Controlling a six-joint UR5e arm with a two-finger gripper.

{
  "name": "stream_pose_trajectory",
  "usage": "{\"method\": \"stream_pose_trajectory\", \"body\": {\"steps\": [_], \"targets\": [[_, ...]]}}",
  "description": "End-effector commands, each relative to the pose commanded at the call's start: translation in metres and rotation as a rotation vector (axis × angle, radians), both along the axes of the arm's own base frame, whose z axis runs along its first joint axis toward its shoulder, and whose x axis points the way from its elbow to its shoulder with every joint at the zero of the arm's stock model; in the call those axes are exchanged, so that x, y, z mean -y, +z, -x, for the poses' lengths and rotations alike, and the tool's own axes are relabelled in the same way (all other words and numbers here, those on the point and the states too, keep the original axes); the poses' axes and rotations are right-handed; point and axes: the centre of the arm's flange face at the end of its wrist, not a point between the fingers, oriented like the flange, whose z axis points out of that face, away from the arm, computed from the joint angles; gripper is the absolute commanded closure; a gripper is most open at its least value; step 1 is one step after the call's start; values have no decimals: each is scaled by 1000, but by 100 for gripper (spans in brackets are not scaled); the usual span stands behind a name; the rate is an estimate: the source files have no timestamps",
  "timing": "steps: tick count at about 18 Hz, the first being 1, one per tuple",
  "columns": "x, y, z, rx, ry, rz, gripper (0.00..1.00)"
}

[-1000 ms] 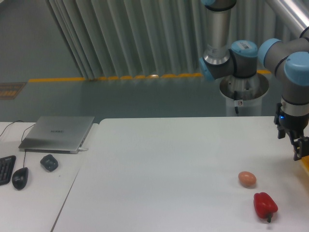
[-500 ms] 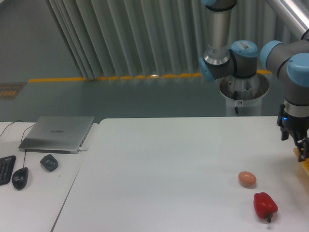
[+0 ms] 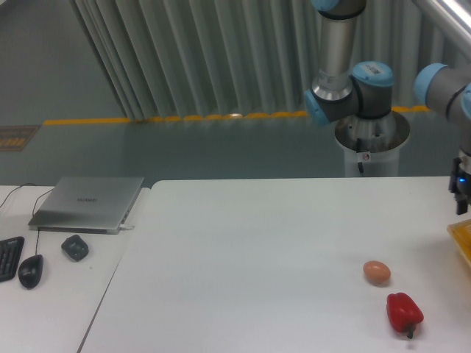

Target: Place the green pepper on the table

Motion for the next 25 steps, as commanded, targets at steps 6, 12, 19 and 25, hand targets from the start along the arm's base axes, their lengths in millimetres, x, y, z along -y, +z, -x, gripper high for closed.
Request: {"method": "stream_pose_trajectory", "body": {"steps": [6, 12, 19, 25], "targets": [[25, -7, 42, -58, -80, -3, 0], [26, -35, 79, -91, -40, 72, 0], [15, -45, 102, -164, -18, 53, 0], [1, -64, 102, -153, 45, 47, 0]]}}
